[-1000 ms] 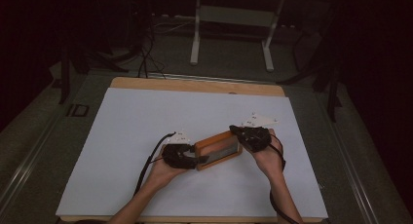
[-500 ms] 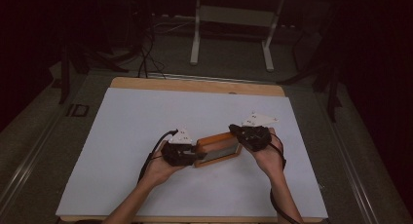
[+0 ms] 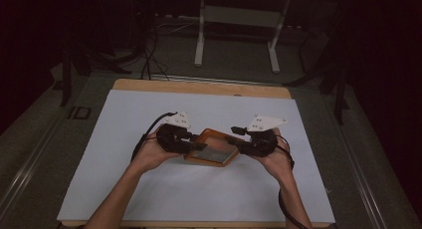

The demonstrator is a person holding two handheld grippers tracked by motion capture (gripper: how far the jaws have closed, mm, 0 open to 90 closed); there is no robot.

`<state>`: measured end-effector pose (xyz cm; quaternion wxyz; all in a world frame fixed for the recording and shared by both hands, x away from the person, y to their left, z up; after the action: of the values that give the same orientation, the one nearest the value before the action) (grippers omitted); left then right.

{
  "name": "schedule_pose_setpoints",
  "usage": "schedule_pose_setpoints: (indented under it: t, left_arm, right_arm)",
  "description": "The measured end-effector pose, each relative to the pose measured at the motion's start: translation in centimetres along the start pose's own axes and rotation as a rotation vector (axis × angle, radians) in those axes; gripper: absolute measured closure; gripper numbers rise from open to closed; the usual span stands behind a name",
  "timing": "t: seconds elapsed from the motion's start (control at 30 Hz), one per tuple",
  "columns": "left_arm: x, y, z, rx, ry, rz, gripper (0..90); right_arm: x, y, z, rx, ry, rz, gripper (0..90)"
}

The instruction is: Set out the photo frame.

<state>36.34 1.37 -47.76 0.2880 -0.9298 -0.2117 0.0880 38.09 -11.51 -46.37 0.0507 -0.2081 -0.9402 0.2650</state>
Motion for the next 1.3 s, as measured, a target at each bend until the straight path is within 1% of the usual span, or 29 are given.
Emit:
schedule_pose_setpoints:
  t: [0.07,0.17,0.23,0.3,0.33,0.37,0.43,0.47,0.5,0.57,0.63,0.7,0.8,0.83,0.87,0.93,1.0,1.13,1.23,1.3]
  left_arm:
    - [-0.1,0.0,-0.3,0.000,0.008,0.007,69.1]
    - [-0.2,0.1,-0.6,0.009,0.032,0.015,69.2]
    - [-0.4,0.2,-0.8,0.014,0.057,0.024,69.2]
    - [-0.6,0.2,-0.9,0.018,0.084,0.033,69.1]
    - [-0.7,0.2,-0.9,0.019,0.101,0.038,69.1]
    - [-0.7,0.2,-1.0,0.018,0.104,0.036,69.1]
    - [-0.5,0.3,-1.1,0.011,0.098,0.039,69.0]
    - [-0.4,0.4,-1.1,0.006,0.096,0.045,69.0]
    - [-0.3,0.4,-1.1,0.000,0.092,0.044,68.9]
    - [-0.3,0.4,-1.1,-0.009,0.088,0.039,68.2]
    - [0.1,0.5,-1.2,-0.024,0.066,0.016,65.9]
    - [0.7,0.6,-1.3,-0.046,0.029,-0.004,61.5]
    - [1.4,0.7,-1.6,-0.093,-0.024,-0.023,53.9]
    - [1.7,0.6,-1.6,-0.103,-0.042,-0.036,50.1]
    - [2.0,0.6,-1.5,-0.112,-0.059,-0.039,45.7]
    - [2.4,0.4,-1.4,-0.136,-0.094,-0.032,42.7]
    - [2.6,0.3,-1.2,-0.156,-0.116,-0.028,40.5]
    - [3.5,0.3,-0.6,-0.201,-0.186,-0.022,36.0]
    - [3.9,0.7,0.0,-0.225,-0.219,-0.013,33.9]
    - [3.9,1.0,0.3,-0.234,-0.228,-0.001,32.9]
  right_arm:
    - [0.4,0.4,-0.1,0.002,-0.003,-0.036,50.7]
    - [0.9,1.1,0.1,0.016,0.003,-0.077,42.8]
    - [0.9,1.5,0.1,0.019,0.002,-0.097,37.9]
    - [0.9,1.9,0.1,0.018,0.013,-0.131,34.6]
    - [0.9,2.1,0.2,0.018,0.018,-0.143,34.7]
    - [1.0,2.4,0.2,0.022,0.012,-0.161,35.8]
    - [1.2,2.6,0.3,0.025,0.003,-0.184,42.6]
    - [1.3,2.6,0.3,0.025,-0.003,-0.187,45.0]
    - [1.2,2.6,0.3,0.025,-0.011,-0.176,46.2]
    - [1.2,2.4,0.4,0.022,-0.012,-0.179,49.8]
    - [1.3,2.1,0.5,0.017,-0.020,-0.186,55.8]
    - [1.4,1.7,0.7,0.016,-0.028,-0.197,62.5]
    - [1.5,1.4,0.9,0.024,-0.046,-0.169,65.8]
    - [1.5,1.3,1.0,0.028,-0.051,-0.163,66.8]
    - [1.5,1.2,1.0,0.030,-0.052,-0.156,67.6]
    - [1.3,0.8,1.3,0.033,-0.045,-0.137,68.3]
    - [1.1,0.5,1.5,0.029,-0.034,-0.135,68.3]
    - [1.0,0.0,2.0,0.014,-0.020,-0.123,68.3]
    - [1.1,-0.2,2.2,0.004,-0.023,-0.116,68.4]
    - [1.1,-0.4,2.4,0.001,-0.016,-0.111,68.4]
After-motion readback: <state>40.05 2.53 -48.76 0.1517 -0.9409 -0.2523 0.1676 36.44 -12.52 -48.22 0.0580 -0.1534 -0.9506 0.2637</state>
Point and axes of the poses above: each handheld gripper's, and its own axes: y roughly forward along the jaws, z roughly out of its underside, x roughly to its left, the point moved 10 cm from there along y, roughly forward along the jaws, and after that the axes turned 7 degrees about -z, right-handed, at the moved point
